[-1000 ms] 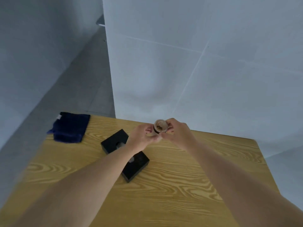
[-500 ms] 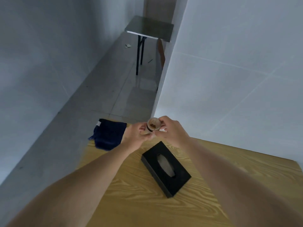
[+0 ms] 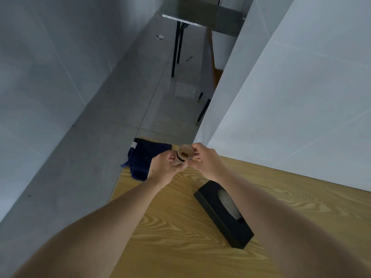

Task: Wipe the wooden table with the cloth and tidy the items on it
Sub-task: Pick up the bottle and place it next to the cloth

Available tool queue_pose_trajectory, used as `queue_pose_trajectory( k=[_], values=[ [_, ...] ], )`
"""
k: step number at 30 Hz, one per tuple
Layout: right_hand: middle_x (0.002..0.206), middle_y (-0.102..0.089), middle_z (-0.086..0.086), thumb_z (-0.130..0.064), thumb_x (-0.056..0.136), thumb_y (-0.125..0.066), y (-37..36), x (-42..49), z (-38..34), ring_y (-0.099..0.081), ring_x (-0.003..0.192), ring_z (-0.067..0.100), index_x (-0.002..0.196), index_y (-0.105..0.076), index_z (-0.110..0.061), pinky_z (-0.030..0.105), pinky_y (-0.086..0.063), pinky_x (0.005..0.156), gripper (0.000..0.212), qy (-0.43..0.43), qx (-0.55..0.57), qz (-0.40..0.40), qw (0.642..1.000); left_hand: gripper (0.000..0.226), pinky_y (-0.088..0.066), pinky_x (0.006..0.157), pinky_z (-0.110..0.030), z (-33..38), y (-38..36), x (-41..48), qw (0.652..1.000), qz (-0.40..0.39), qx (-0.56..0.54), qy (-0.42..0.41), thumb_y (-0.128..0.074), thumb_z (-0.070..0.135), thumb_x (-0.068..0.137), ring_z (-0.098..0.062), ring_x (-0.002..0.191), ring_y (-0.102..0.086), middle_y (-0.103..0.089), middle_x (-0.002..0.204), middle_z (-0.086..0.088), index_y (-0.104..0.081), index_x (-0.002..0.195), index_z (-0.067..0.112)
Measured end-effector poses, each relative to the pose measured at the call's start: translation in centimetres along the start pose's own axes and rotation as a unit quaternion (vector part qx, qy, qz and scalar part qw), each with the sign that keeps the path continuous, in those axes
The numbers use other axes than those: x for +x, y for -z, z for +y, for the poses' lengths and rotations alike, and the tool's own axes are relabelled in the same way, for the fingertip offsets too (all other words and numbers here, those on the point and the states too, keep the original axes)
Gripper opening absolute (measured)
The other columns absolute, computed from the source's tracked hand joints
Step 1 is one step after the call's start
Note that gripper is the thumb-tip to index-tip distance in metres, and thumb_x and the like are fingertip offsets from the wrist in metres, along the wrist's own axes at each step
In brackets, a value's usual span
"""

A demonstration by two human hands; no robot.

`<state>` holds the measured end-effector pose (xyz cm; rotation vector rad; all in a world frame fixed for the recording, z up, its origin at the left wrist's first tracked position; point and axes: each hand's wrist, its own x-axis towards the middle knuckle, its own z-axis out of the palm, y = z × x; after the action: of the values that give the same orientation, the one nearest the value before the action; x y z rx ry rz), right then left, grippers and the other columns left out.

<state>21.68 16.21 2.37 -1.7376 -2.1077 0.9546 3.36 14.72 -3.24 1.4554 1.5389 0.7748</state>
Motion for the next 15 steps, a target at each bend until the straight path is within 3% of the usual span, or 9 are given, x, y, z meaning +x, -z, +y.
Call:
queue_pose_trajectory(
  k=[9, 15],
  values=[
    [0.137, -0.066, 0.006, -0.025, 0.096, -0.074, -2.3, 1.2, 0.0, -0.062, 0.127, 0.018, 0.142, -0.051, -0.011, 0.037, -0.053, 0.106, 0.053, -0.008, -0.006, -0.024, 1.0, 0.045, -0.05, 0.083, -0.007, -2.5, 0.1, 0.4, 1.0, -0.006, -0.008, 0.01, -0.088, 0.042, 0.081, 0.011, 0.096, -0.064, -0.07, 0.099, 0.022, -0.075, 0.118, 0.02],
    [0.137, -0.065, 0.005, -0.027, 0.095, -0.076, -2.5, 1.4, -0.2, -0.062, 0.128, 0.018, 0.143, -0.051, -0.012, 0.034, -0.052, 0.105, 0.057, -0.019, -0.004, -0.022, 1.0, 0.051, -0.048, 0.085, -0.009, -2.7, 0.3, 0.5, 0.999, -0.002, -0.014, 0.033, -0.089, 0.039, 0.081, 0.0, 0.104, -0.068, -0.074, 0.111, 0.013, -0.073, 0.123, 0.016]
  ],
)
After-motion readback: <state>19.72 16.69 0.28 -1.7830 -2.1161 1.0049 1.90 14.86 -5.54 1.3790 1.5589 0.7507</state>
